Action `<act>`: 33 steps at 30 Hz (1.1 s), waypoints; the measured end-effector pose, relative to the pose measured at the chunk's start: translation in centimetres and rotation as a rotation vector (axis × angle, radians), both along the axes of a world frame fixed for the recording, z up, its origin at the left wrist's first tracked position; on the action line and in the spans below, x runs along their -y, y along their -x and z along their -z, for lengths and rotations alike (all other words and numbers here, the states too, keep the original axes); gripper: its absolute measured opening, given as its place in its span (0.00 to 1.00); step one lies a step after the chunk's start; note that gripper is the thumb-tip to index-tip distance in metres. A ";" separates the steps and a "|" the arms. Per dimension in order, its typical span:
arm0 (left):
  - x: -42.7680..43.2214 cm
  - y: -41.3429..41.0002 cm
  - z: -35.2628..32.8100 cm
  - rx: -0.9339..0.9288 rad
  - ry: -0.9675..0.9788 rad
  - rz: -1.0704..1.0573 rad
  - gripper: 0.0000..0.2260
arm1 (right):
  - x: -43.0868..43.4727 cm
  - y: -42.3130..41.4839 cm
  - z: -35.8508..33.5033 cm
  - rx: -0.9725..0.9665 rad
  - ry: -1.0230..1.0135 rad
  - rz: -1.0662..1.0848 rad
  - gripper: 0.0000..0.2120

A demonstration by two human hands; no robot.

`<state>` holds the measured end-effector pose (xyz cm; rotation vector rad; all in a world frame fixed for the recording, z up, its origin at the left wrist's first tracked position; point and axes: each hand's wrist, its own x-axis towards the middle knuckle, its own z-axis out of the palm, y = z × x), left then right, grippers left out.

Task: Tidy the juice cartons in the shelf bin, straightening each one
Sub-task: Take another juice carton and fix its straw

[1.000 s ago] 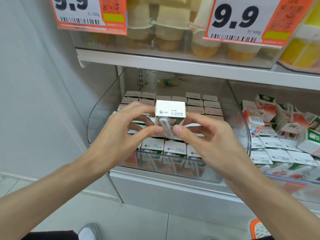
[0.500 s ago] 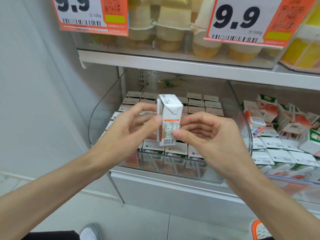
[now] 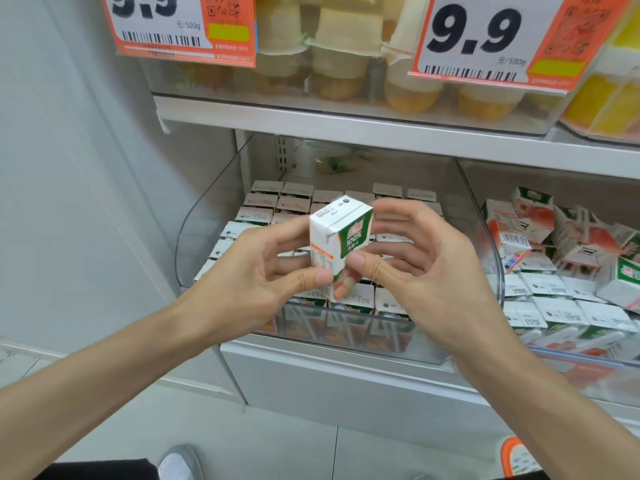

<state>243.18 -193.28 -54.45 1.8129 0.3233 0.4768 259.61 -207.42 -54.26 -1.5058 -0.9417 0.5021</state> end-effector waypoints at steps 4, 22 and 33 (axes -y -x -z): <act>0.2 -0.1 0.2 0.000 0.101 0.032 0.26 | 0.0 0.2 -0.2 -0.022 0.048 -0.107 0.27; -0.7 -0.1 0.1 0.099 -0.087 -0.152 0.15 | 0.3 0.9 -1.2 0.007 0.062 -0.043 0.18; -0.3 0.0 0.1 0.009 -0.217 -0.051 0.38 | 0.2 1.5 -1.7 -0.340 0.117 0.066 0.20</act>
